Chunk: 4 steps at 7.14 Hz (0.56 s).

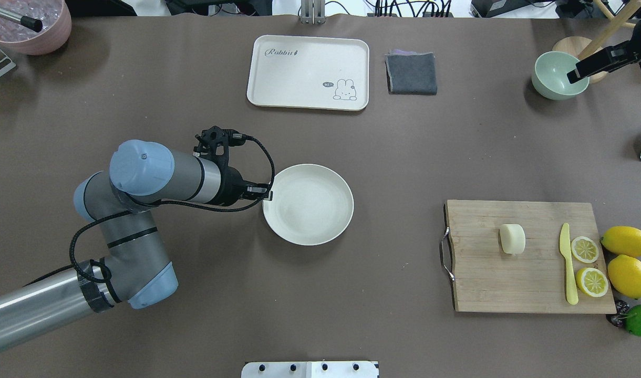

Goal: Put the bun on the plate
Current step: 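Carry the plate to the table center and release it with the left gripper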

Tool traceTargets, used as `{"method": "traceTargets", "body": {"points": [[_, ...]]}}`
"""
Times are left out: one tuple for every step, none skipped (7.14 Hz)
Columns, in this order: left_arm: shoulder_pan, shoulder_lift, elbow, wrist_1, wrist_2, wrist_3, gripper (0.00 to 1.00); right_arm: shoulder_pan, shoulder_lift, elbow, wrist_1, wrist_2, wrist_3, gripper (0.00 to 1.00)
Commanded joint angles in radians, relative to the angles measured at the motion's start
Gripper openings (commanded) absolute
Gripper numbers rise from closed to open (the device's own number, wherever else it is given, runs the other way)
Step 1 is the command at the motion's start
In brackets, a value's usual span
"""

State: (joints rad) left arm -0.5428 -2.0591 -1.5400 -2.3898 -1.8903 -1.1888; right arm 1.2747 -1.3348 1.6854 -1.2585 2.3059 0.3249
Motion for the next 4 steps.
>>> {"method": "traceTargets", "body": {"points": [[-0.009, 0.004, -0.003, -0.015, 0.000, 0.000, 0.97, -0.012, 0.002, -0.007, 0.019, -0.003, 0.000, 1.00], [-0.040, 0.008, -0.011, -0.015, -0.001, 0.001, 0.97, -0.018, 0.009, -0.009, 0.010, -0.003, 0.000, 1.00], [-0.084, 0.016, -0.011, -0.012, 0.000, 0.006, 0.97, -0.024, 0.011, -0.010, 0.010, -0.003, 0.002, 1.00], [-0.141, 0.049, -0.018, -0.011, -0.010, 0.015, 0.97, -0.028, 0.022, -0.012, 0.007, -0.002, 0.002, 1.00]]}}
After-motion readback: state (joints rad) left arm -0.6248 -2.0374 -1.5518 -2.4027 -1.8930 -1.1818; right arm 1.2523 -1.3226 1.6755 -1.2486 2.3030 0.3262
